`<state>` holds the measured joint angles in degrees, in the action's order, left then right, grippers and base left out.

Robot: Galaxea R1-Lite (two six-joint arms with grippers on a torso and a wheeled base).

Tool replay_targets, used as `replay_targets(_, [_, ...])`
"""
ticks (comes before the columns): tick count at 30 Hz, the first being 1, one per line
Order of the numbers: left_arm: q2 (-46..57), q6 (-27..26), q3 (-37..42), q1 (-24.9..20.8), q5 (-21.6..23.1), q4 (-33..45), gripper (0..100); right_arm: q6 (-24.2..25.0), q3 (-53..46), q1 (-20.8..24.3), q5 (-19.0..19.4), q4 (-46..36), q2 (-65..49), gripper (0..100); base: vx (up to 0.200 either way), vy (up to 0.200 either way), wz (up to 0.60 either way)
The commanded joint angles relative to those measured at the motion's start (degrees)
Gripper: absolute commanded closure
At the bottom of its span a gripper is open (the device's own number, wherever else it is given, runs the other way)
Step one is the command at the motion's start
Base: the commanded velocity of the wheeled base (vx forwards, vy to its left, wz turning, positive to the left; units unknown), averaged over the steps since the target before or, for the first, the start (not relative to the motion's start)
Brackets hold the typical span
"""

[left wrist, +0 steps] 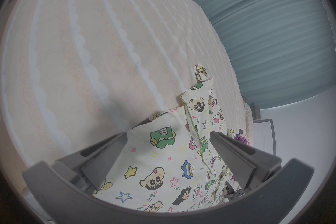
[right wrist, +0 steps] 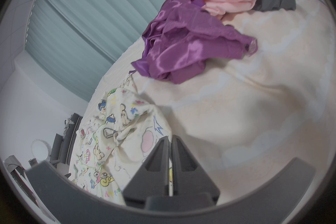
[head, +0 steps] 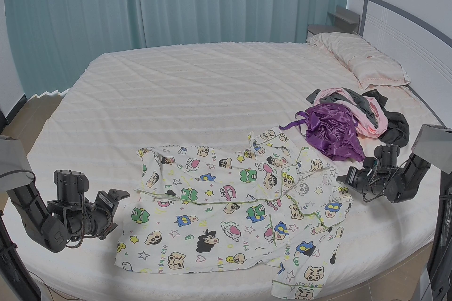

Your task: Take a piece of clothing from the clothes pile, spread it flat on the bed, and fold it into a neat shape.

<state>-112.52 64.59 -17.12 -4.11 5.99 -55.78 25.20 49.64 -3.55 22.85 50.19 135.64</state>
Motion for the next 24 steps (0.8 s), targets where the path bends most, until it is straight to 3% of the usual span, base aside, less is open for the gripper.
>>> replay_targets(1, [-0.1,0.0,0.1,0.0,0.0,0.0,0,0.1,0.9,-1.3,-1.6,0.4,0.1,100,0.000,0.000,0.00])
replay_targets(16, [0.2,0.0,0.1,-0.2,0.0,0.0,0,0.6,3.3,-2.2,-5.7,0.3,0.5,100,0.000,0.000,0.00])
replay_targets(17, [0.2,0.0,0.1,-0.2,0.0,0.0,0,0.6,3.2,-2.3,-5.8,-0.1,0.5,0,0.000,0.000,0.00])
replay_targets(24, [0.3,0.0,0.1,-0.5,0.0,0.0,0,0.8,1.5,-3.0,-5.8,-0.3,-1.5,0,0.000,0.000,0.00])
